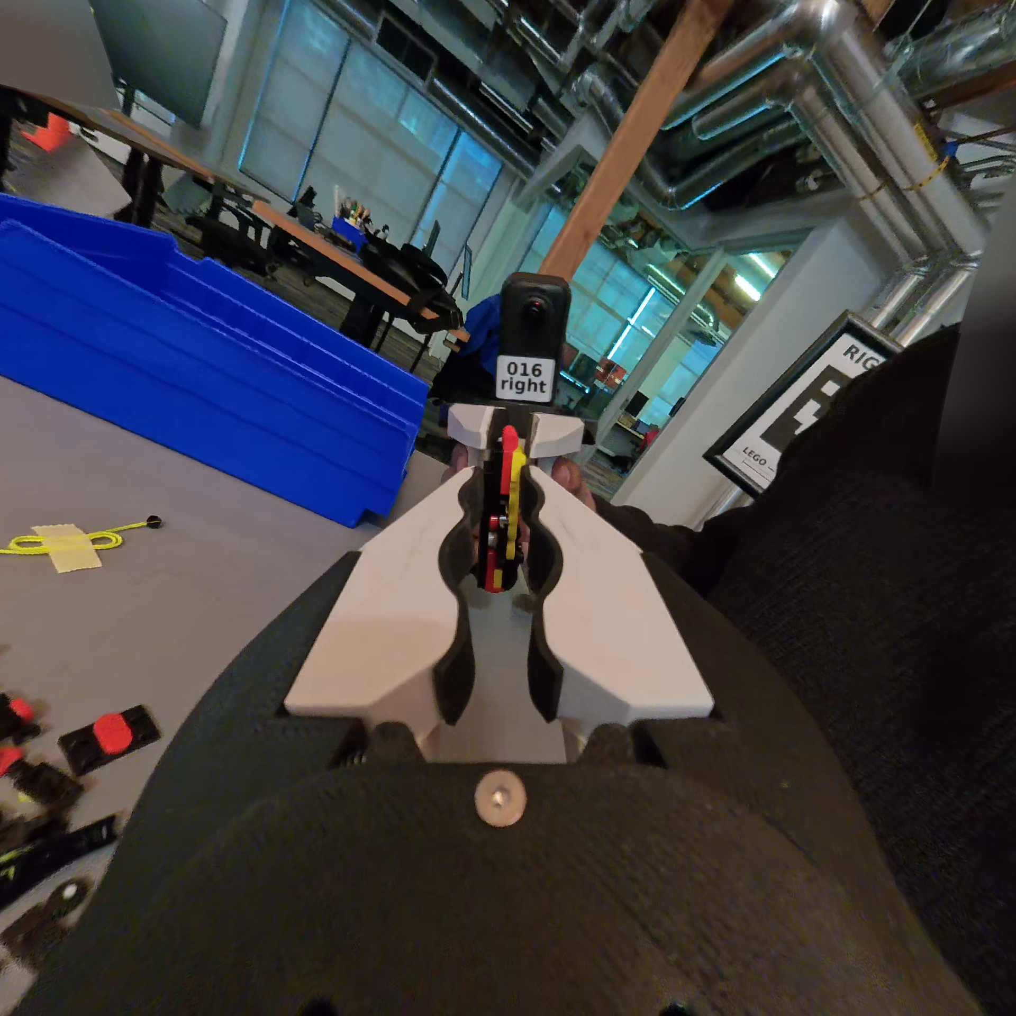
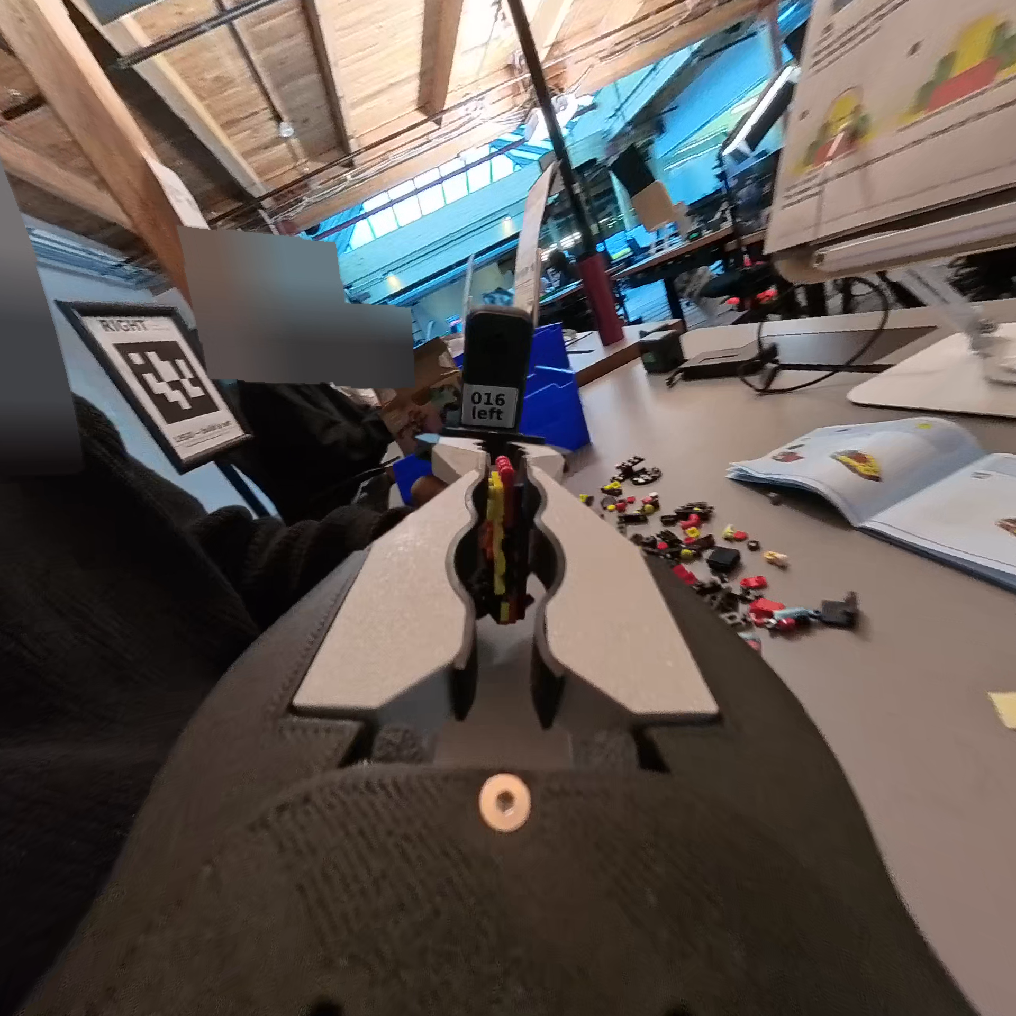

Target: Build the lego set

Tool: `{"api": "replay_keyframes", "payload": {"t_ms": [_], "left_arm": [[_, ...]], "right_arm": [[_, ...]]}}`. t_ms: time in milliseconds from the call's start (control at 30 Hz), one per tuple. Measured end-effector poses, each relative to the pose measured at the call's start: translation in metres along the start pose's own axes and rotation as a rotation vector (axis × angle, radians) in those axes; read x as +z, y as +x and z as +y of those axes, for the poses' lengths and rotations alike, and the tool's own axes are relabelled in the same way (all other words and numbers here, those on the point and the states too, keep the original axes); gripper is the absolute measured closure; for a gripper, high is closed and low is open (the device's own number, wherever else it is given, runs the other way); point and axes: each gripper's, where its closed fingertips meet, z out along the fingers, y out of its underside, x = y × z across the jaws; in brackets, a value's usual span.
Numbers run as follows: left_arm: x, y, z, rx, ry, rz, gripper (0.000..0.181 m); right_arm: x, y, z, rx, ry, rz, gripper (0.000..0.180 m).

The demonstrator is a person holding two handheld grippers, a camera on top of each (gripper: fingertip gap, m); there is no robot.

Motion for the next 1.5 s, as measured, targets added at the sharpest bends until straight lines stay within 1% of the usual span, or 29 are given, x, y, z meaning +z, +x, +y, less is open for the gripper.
{"api": "replay_keyframes", "payload": {"t_ms": [333, 400, 467, 567, 733, 967, 1067, 1167, 1333, 1500], "left_arm": [[-0.041, 0.006, -0.01, 0.044, 0.088, -0.111, 0.172], [-0.046, 0.006, -0.011, 0.053, 0.094, -0.133, 0.172], [-0.05, 0.004, -0.01, 0.06, 0.088, -0.162, 0.172], [-0.053, 0.003, -0.009, 0.067, 0.081, -0.189, 0.172], [-0.052, 0.003, -0.007, 0.068, 0.074, -0.186, 0.172], [-0.037, 0.0, -0.013, 0.052, 0.069, -0.121, 0.172], [-0.021, -0.001, -0.01, 0.04, 0.034, -0.068, 0.172], [0.0, 0.005, -0.003, 0.016, -0.019, 0.025, 0.172], [0.03, 0.01, 0.004, 0.014, -0.074, 0.121, 0.172], [0.052, 0.014, 0.01, -0.012, -0.119, 0.211, 0.172]], "right_arm": [[0.041, -0.007, 0.004, -0.03, -0.019, -0.122, 0.169], [0.047, -0.008, 0.004, -0.029, -0.02, -0.139, 0.164], [0.051, -0.007, 0.005, -0.02, -0.02, -0.144, 0.157], [0.055, -0.004, 0.006, -0.018, -0.028, -0.141, 0.155], [0.054, -0.005, 0.006, -0.013, -0.031, -0.141, 0.154], [0.031, 0.0, 0.006, -0.041, -0.026, -0.055, 0.155], [0.015, 0.001, 0.003, -0.043, 0.001, -0.007, 0.156], [-0.004, -0.002, 0.0, -0.054, 0.021, 0.017, 0.169], [-0.033, -0.007, -0.005, -0.067, 0.059, 0.095, 0.17], [-0.055, -0.01, -0.008, -0.079, 0.084, 0.163, 0.17]]}}
